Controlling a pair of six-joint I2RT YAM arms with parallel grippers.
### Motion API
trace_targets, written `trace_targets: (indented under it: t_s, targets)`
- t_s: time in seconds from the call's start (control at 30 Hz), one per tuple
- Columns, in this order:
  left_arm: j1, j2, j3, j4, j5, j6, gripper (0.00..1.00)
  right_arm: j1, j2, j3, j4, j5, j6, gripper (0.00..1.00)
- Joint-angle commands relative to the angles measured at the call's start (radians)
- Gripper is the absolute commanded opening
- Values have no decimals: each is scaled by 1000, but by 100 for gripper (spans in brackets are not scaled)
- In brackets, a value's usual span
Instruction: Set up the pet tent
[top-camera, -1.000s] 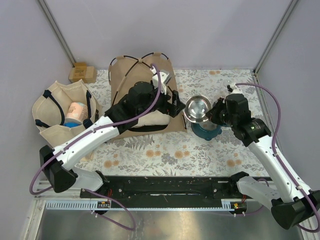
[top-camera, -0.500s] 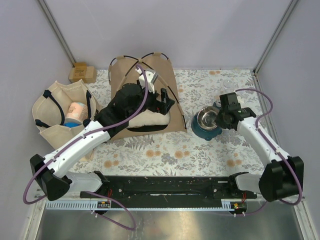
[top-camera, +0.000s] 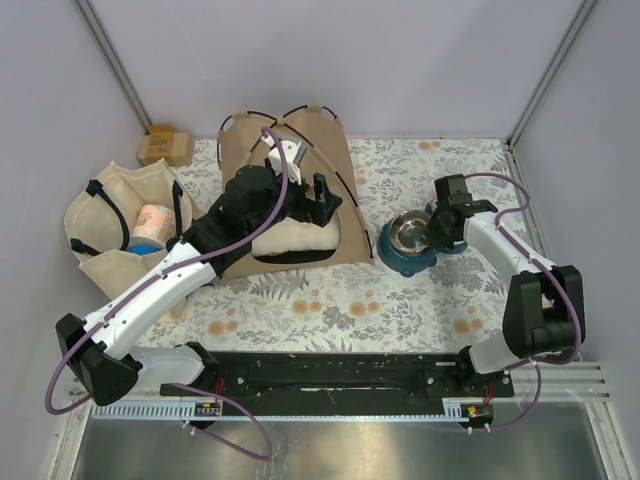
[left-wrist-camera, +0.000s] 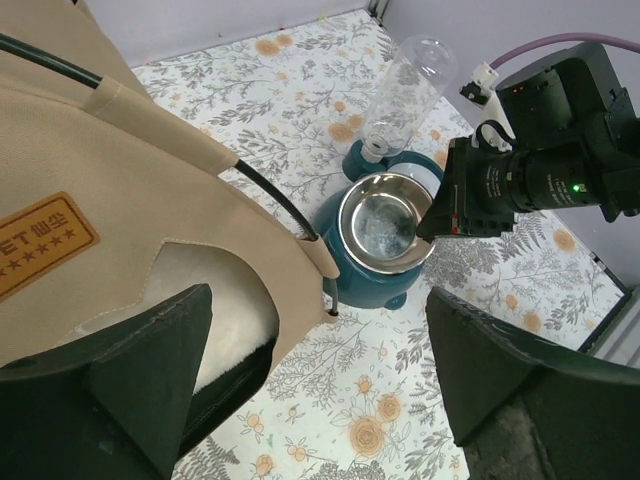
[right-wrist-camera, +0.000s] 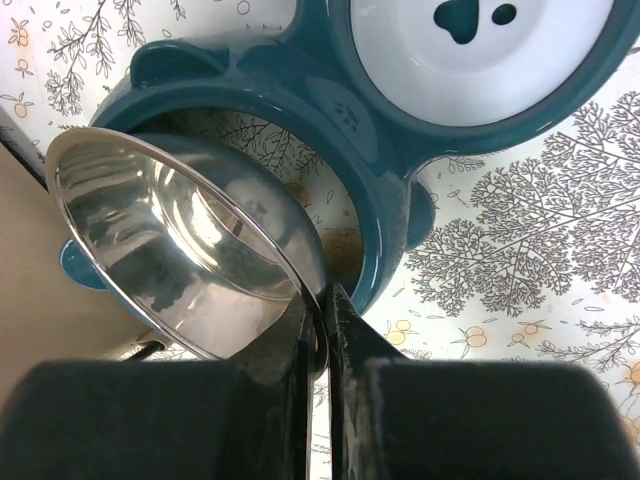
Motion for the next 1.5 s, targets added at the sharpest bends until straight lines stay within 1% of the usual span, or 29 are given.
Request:
trace_targets:
  t_s: [0.0, 0.07, 0.13, 0.3, 0.43, 0.6, 0.77, 0.8, 0.93, 1.03, 1.1, 1.23, 1.3, 1.37, 1.4, 1.43, 1.47]
  targets:
    - [22, -40, -7, 41, -2, 19, 91, -3, 23, 27, 11, -28, 0, 18]
    - [30, -40, -8, 43, 4, 19, 91, -2, 26, 26, 4, -26, 5, 42]
    - [36, -40, -10, 43, 10, 19, 91, -3, 25, 21, 2, -21, 5, 53]
    - [48, -42, -8, 48, 10, 26, 91, -3, -12, 14, -5, -12, -20, 70]
    - [62, -44, -8, 51, 37, 28, 92, -3, -69, 3, -7, 14, -35, 77]
    - [76, -50, -5, 54, 32, 34, 92, -3, -138, 0, -25, 11, -80, 78]
    - [83, -79, -25, 41, 18, 43, 92, -2, -247, -3, -16, 2, -145, 80]
    - [83, -86, -36, 37, -11, 46, 92, -3, -268, -5, -7, -11, -165, 80]
    - [88, -128, -73, 8, -49, 45, 92, -3, -299, -19, 27, -90, -236, 80]
    - [88, -166, -92, -21, -85, 39, 92, 10, -288, -31, 70, -182, -271, 80]
    - [86, -191, -105, -43, -106, 36, 92, 35, -268, -30, 91, -210, -294, 80]
    - [86, -243, -116, -115, -163, 34, 92, 114, -230, 3, 90, -169, -322, 80]
    - [86, -277, -126, -159, -192, 34, 93, 144, -244, -3, 105, -156, -321, 80]
    - [88, -333, -143, -201, -201, 31, 96, 151, -265, -11, 107, -153, -302, 81]
    - [86, -350, -157, -225, -203, 28, 99, 151, -284, -14, 97, -147, -294, 81]
    - [88, -387, -166, -253, -207, 20, 99, 151, -303, -20, 82, -134, -282, 82]
    - [88, -410, -174, -294, -224, 5, 99, 153, -323, -25, 67, -129, -272, 85]
